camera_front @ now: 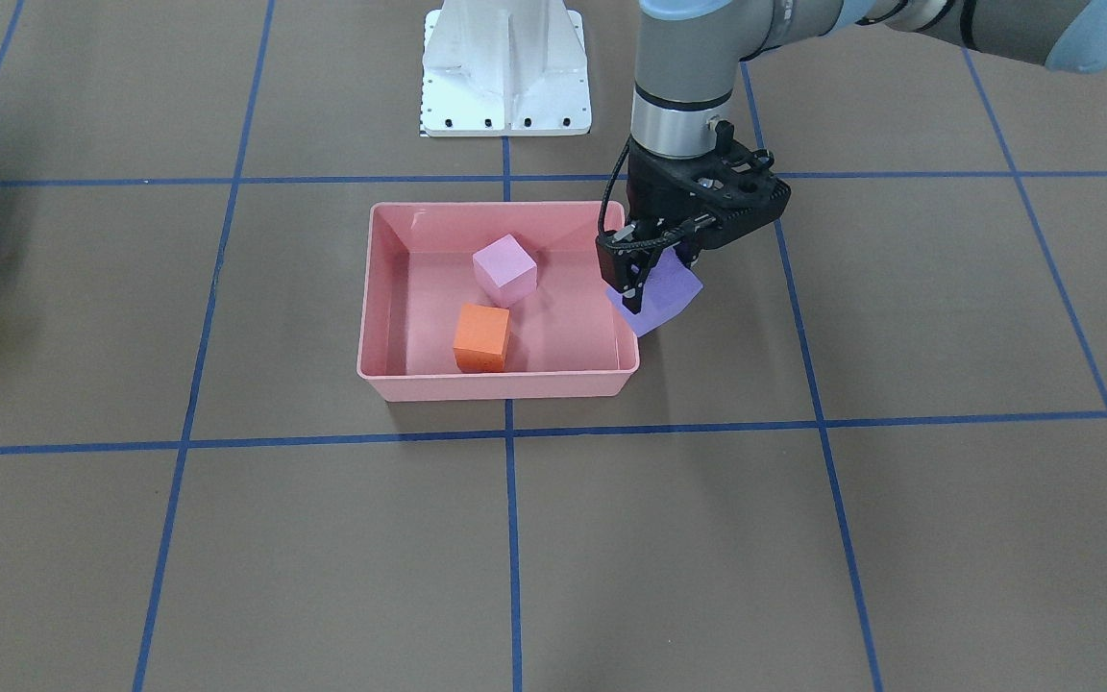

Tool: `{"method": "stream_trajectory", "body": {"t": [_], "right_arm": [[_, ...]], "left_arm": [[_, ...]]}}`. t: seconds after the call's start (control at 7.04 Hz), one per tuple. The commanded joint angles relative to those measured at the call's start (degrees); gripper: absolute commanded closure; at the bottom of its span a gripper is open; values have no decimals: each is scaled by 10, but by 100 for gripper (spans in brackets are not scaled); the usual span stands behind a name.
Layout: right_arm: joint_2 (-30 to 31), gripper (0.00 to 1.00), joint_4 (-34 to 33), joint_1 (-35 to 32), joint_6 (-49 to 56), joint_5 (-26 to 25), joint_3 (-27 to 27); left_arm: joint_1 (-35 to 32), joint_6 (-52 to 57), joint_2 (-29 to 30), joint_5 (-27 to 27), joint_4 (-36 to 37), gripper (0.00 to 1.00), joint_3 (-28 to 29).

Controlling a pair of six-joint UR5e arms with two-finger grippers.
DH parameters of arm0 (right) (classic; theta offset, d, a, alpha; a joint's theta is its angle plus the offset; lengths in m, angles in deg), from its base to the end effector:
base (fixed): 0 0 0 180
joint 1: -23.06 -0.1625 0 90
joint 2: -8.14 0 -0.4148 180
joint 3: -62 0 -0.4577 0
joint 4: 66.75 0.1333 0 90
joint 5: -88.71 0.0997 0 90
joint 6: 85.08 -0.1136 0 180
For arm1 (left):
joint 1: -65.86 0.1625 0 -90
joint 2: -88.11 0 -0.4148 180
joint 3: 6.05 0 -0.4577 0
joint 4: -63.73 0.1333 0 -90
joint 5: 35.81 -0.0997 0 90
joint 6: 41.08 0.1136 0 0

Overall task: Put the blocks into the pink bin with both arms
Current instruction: 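Release purple cube in bin with left gripper while right grasps yellow cube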

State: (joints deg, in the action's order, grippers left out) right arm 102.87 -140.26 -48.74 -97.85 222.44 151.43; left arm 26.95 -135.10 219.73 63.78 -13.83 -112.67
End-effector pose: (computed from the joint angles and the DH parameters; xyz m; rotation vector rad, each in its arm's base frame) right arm -0.1152 -0.5256 0.6793 -0.0242 -0.7835 -0.1644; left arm 0.4466 -0.5075 0.0900 0.0896 0.8231 -0.6401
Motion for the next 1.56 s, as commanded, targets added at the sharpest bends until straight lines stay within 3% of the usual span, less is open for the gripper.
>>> {"method": "stream_trajectory", "body": {"t": [0.0,0.71,0.99,1.28,1.42], "right_arm": [[-6,1,4,23,-9,0,-2],[-9,1,4,67,-9,-18,-40],[-12,1,4,67,-9,-17,-40],[-16,1,4,67,-9,-17,-39],[-16,2,4,67,-9,-17,-35]], "left_arm": [[1,0,0,-1,0,100,0],[14,-2,10,-2,0,100,2],[59,-53,87,-19,0,100,50],[118,-93,123,-41,-8,100,79],[126,-88,138,-43,-27,81,91]]}}
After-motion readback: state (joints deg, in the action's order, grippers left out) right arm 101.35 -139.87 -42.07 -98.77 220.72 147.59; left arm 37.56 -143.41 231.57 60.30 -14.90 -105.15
